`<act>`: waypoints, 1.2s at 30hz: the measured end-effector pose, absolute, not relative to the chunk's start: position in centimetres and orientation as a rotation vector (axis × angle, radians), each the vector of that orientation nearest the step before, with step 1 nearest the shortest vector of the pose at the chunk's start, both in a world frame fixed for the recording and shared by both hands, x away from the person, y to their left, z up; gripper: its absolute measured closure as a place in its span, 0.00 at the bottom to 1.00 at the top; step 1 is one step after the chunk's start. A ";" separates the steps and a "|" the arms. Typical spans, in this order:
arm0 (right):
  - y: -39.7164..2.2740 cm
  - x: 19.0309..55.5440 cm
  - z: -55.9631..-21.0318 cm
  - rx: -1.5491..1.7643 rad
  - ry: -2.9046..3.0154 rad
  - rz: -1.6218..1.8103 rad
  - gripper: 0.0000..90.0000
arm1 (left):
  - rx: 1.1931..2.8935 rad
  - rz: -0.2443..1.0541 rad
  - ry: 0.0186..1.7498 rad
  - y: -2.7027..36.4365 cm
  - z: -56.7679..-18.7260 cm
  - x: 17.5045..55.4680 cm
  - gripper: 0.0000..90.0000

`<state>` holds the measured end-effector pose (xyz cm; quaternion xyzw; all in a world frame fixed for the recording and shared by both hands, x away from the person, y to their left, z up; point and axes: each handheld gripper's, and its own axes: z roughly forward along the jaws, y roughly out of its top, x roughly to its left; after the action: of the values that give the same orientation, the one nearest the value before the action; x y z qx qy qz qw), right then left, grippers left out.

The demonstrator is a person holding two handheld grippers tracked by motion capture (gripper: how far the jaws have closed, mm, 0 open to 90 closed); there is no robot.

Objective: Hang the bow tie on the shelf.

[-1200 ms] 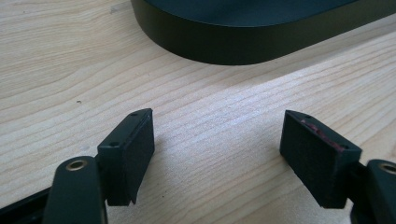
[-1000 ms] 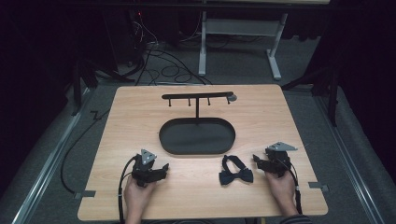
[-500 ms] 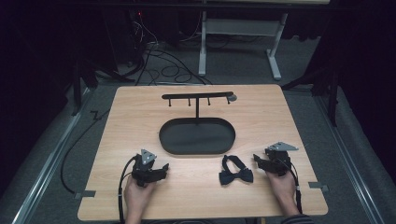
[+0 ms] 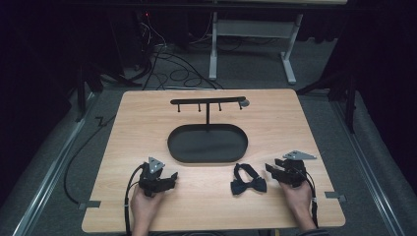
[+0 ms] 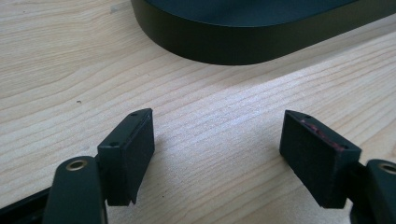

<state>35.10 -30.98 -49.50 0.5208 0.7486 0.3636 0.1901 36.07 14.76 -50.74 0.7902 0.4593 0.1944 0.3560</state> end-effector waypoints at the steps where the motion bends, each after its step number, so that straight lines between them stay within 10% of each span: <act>1: -31.0 35.1 -49.5 1.464 2.104 1.022 0.58 | 2.041 0.502 1.186 14.8 -50.7 36.1 0.30; 36: -26.1 35.1 -48.5 1.346 2.268 1.129 0.58 | 2.041 0.502 1.186 14.8 -50.7 36.1 0.30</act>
<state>35.08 -26.08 -48.49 0.4648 0.7833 0.3898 0.1360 36.08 14.77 -50.74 0.7902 0.4593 0.1943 0.3563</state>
